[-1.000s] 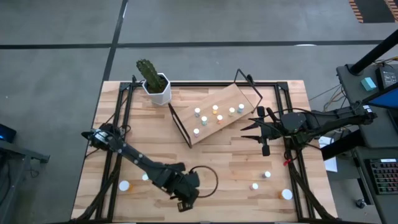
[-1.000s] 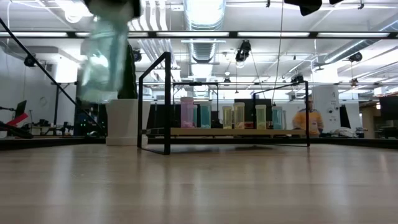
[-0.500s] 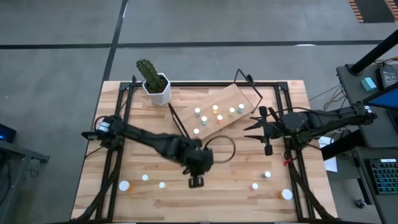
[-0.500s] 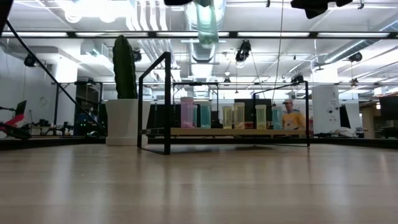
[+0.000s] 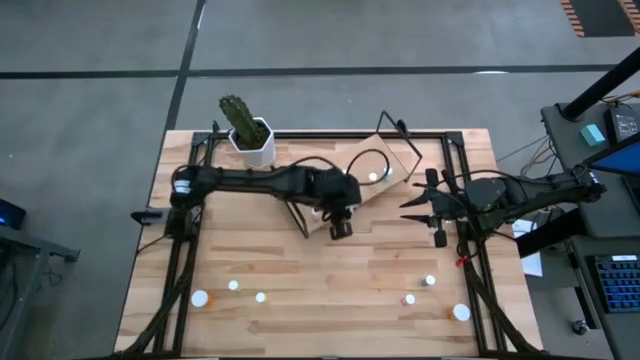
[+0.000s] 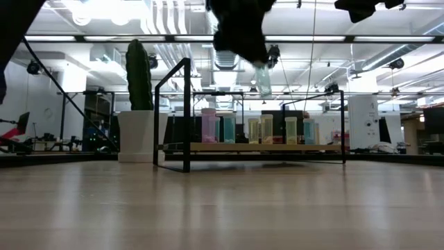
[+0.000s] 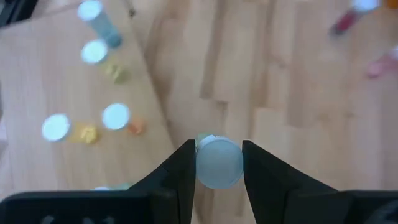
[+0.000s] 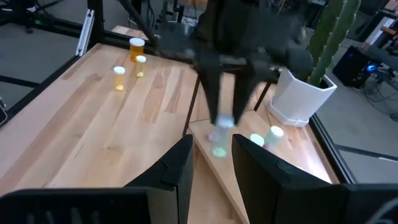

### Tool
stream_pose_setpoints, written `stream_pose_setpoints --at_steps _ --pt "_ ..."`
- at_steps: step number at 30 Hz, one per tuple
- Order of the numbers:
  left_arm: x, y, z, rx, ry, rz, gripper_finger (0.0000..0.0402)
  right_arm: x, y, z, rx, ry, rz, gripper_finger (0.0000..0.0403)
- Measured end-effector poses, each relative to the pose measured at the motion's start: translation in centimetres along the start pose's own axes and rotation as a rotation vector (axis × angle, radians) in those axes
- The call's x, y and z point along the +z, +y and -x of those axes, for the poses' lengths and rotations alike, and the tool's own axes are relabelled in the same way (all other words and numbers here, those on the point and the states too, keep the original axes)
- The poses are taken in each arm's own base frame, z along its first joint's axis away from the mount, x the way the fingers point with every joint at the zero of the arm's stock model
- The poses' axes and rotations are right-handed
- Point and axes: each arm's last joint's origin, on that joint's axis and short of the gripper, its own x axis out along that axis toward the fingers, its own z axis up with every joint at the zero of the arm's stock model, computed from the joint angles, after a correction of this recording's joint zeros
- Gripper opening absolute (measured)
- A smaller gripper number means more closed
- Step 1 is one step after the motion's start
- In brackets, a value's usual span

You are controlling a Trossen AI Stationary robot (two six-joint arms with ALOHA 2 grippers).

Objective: Pick and place medicine bottles onto shelf by color
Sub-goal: Put the green pill bottle on the shelf aligned with the other green pill bottles

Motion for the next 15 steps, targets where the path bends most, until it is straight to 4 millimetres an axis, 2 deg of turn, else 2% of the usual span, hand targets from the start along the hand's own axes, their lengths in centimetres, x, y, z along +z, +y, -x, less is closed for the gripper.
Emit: stream_pose_setpoints --at_steps 5,15 --pt "-0.8 0.6 -2.3 0.022 0.07 0.006 0.0095 0.0 0.0 0.0 0.002 0.002 0.009 0.01" --pt "-1.5 1.3 -4.0 0.1 0.133 0.004 0.0095 0.0 0.0 0.0 0.002 0.002 0.011 0.01"
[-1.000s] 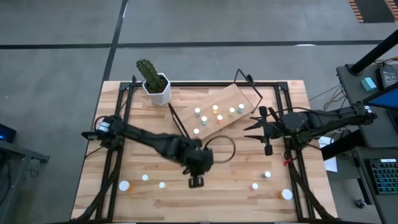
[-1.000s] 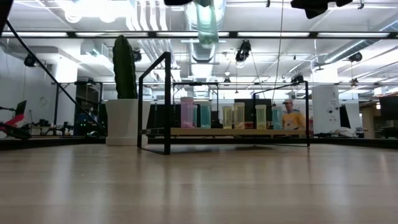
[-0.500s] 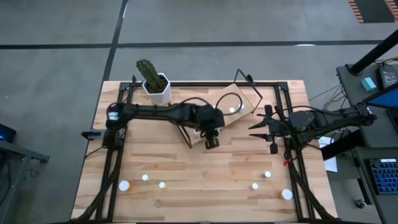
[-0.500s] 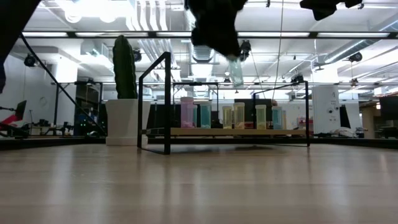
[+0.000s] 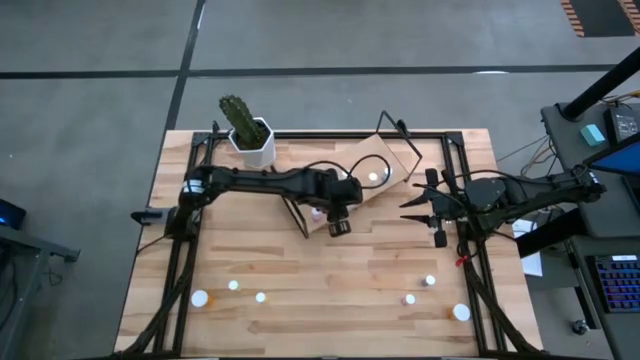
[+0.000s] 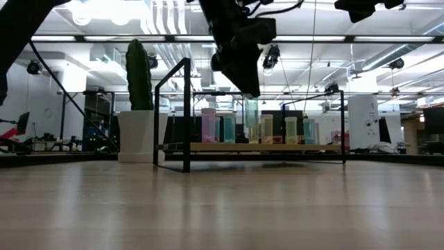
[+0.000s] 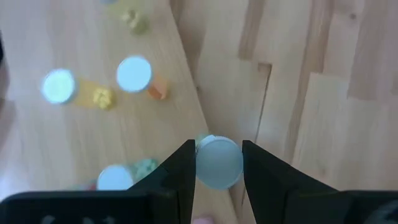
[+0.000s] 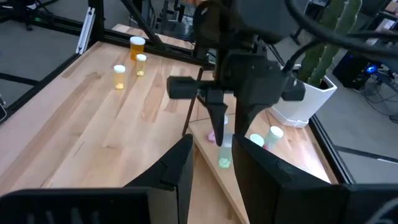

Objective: Pick and place medicine bottles onto shelf by color
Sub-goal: Put the green pill bottle on the shelf aligned with the other green pill bottles

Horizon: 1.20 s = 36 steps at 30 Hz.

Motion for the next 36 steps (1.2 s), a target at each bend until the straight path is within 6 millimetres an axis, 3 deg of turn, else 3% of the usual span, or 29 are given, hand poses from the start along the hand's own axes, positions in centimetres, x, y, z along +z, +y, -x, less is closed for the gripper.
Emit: stream_pose_setpoints --at_steps 13,36 --pt "-1.2 1.0 -1.8 0.02 0.067 0.029 0.0096 0.0 0.0 0.0 0.0 0.0 0.0 0.01" --pt "-0.9 1.1 -1.9 0.018 0.04 0.139 0.0096 0.0 0.0 0.0 0.0 0.0 -0.002 0.01"
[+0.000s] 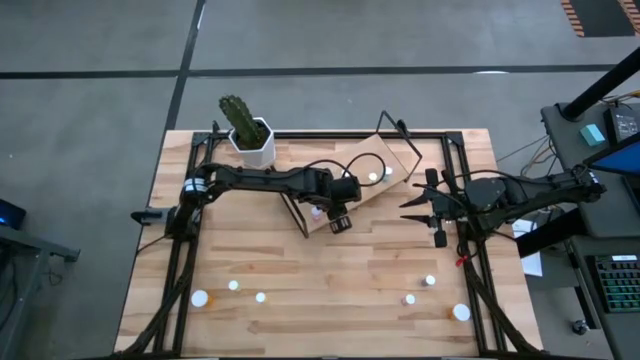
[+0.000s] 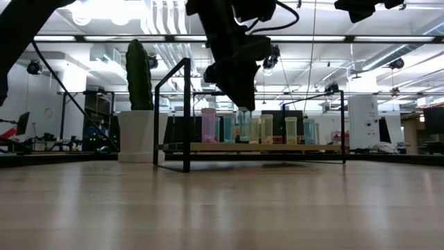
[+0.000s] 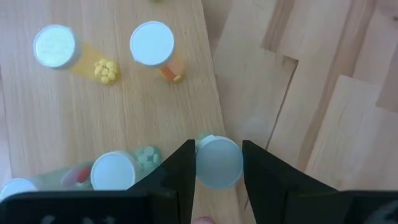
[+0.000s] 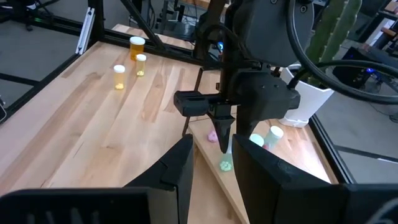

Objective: Pick and place medicine bottles onto shelf by color
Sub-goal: Put the green pill bottle on the shelf aligned with the other green pill bottles

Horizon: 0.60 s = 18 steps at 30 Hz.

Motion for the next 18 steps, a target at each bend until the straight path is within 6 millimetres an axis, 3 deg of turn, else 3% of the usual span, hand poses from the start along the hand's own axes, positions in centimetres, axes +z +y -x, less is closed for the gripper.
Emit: stream_pose_setpoints --at_steps 18 --pt "0.07 0.02 -0.08 -0.003 -0.01 0.067 0.0096 0.0 0.0 0.0 0.0 0.0 -0.005 0.01"
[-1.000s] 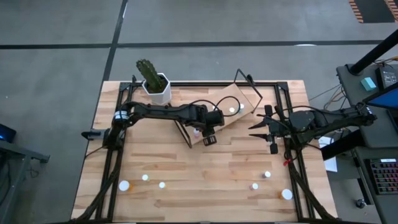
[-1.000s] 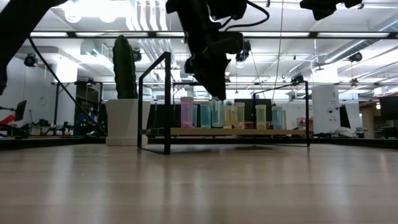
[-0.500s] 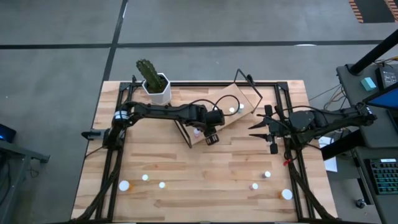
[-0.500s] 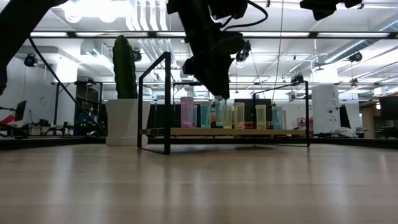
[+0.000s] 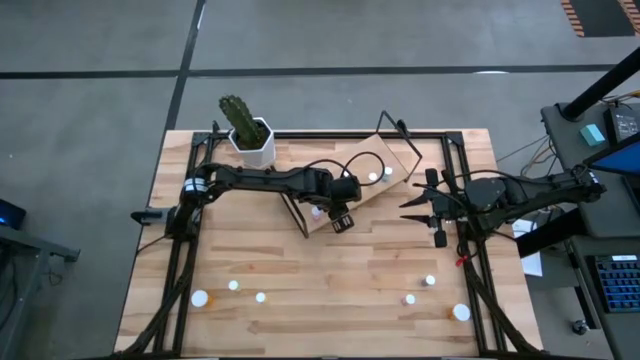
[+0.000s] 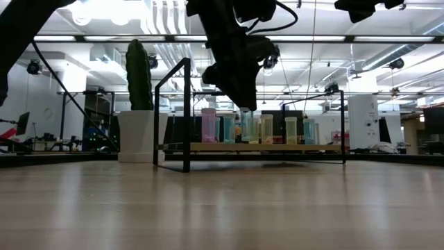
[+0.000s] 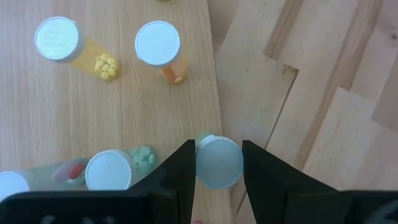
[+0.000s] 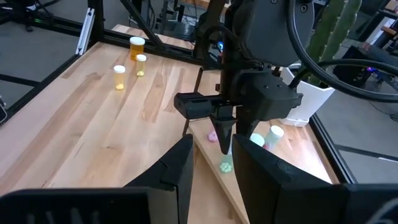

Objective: Pick and place medicine bottles onto shelf by color
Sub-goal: Put the green pill bottle on the shelf aligned with the other green pill bottles

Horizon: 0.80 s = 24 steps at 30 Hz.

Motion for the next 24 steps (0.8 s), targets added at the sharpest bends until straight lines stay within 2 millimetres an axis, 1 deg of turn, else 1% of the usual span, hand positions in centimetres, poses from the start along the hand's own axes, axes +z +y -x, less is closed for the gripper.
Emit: stream_pose_setpoints --at_steps 24 --pt "-0.14 0.07 0.03 0.006 0.015 -0.001 0.0096 -0.17 0.03 0.0 0.002 0.017 -0.007 0.01"
